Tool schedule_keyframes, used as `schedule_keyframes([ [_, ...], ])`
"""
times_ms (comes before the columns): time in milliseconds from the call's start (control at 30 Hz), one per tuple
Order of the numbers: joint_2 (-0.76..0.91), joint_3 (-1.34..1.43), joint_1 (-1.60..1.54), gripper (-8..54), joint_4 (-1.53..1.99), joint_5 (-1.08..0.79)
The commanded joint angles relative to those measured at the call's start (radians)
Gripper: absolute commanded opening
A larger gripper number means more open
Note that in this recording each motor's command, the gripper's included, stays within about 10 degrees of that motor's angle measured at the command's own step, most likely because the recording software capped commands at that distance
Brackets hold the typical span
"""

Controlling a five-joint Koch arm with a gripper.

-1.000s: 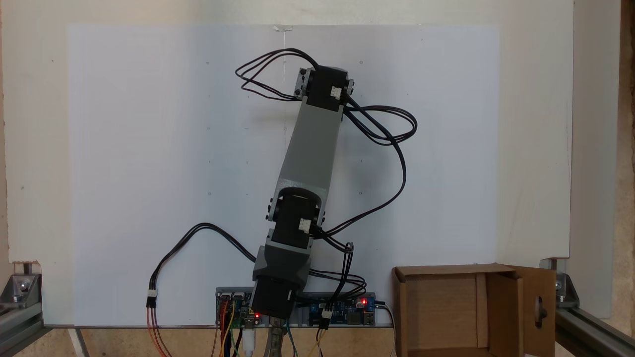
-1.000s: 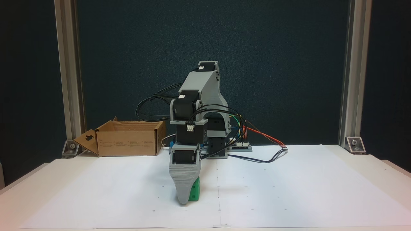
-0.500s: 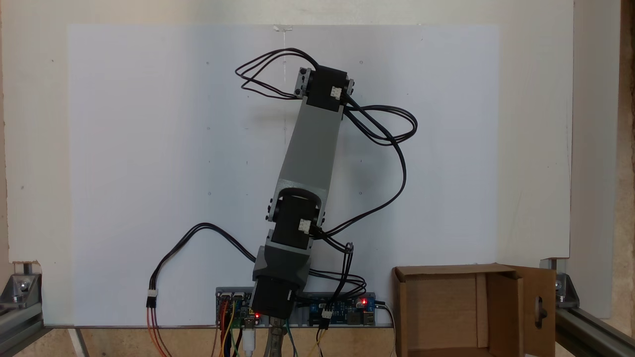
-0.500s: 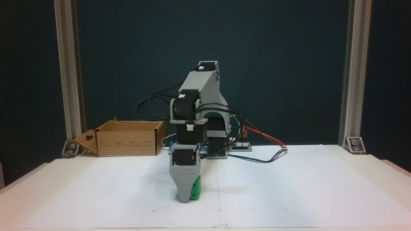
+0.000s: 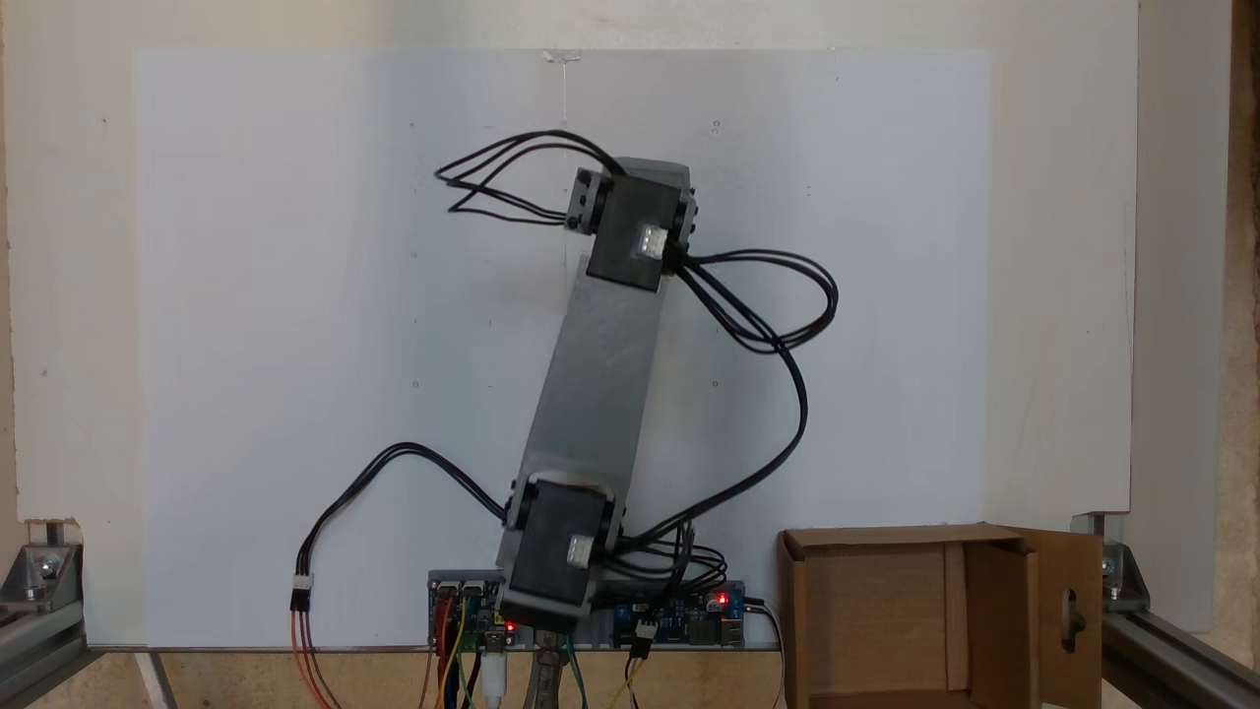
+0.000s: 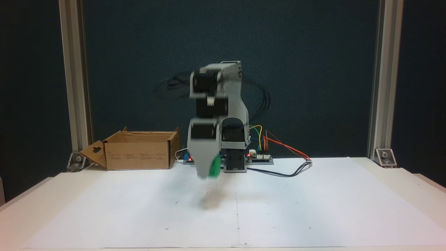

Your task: Grasp a green dice and put it in the bin.

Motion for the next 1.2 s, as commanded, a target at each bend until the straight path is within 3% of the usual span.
schedule_keyframes([
  [0,0.069,-0.081,0.000,12.1,0.104,0.055],
  [300,0.100,-0.414,-0.006,12.1,0.391,0.063],
  [500,0.141,-0.437,0.052,12.1,0.405,0.061],
  [767,0.249,-0.443,0.483,12.1,0.400,-0.052],
  [1033,0.245,-0.443,1.074,12.1,0.382,-0.167],
  [1167,0.144,-0.443,1.293,12.1,0.334,-0.256],
])
